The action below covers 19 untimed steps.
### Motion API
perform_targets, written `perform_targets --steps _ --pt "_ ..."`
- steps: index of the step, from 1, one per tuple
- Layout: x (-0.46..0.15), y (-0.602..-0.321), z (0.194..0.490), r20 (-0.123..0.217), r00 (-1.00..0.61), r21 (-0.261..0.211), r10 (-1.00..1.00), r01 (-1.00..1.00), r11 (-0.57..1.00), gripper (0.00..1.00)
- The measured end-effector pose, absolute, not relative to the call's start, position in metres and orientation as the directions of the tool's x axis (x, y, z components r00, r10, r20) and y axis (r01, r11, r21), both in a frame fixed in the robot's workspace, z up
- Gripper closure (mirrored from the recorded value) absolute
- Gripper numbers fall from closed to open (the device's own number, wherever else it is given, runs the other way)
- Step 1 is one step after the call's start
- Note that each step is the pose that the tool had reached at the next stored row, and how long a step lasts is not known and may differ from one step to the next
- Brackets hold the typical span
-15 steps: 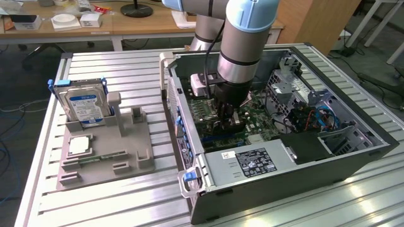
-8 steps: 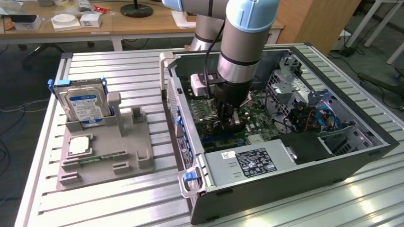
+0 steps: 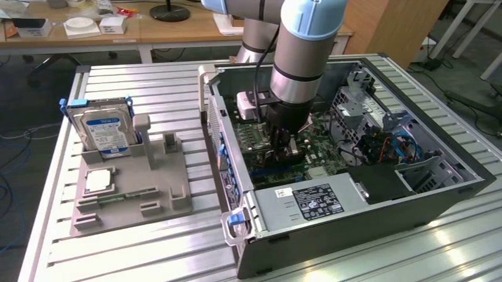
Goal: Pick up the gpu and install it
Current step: 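Insert the gpu into the slot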
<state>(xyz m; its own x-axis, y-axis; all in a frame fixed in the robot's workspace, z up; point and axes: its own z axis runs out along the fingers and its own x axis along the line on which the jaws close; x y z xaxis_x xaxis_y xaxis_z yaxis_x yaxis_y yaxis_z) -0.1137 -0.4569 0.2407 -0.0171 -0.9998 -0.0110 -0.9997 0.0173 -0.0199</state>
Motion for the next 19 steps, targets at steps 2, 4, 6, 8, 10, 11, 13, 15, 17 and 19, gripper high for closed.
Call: perform_targets --steps 2,4,6,8,10,11,13,15,17,19 --pt "-0.1137 -0.4569 0.24 -0.011 -0.017 -0.02 -1.0 -1.0 0.017 0.74" --pt "-0.1137 -0.4569 0.2399 -0.011 -0.017 -0.02 -1.0 -1.0 0.017 0.74" --pt "-0.1137 -0.4569 0.2398 -0.011 -0.017 -0.02 -1.0 -1.0 0.017 0.74" --pt "-0.1137 -0.4569 0.2398 -0.011 -0.017 -0.02 -1.0 -1.0 0.017 0.74" --pt "-0.1137 -0.4569 0.2397 -0.011 -0.017 -0.02 -1.0 -1.0 0.017 0.74" --pt "-0.1136 -0.4569 0.2397 -0.011 -0.017 -0.02 -1.0 -1.0 0.017 0.74" --pt "-0.1135 -0.4568 0.2399 -0.011 -0.017 -0.02 -1.0 -1.0 0.017 0.74" --pt "-0.1134 -0.4568 0.2401 -0.011 -0.017 -0.02 -1.0 -1.0 0.017 0.74" --pt "-0.1134 -0.4568 0.2407 -0.011 -0.017 -0.02 -1.0 -1.0 0.017 0.74" --pt "-0.1134 -0.4568 0.2408 -0.011 -0.017 -0.02 -1.0 -1.0 0.017 0.74"
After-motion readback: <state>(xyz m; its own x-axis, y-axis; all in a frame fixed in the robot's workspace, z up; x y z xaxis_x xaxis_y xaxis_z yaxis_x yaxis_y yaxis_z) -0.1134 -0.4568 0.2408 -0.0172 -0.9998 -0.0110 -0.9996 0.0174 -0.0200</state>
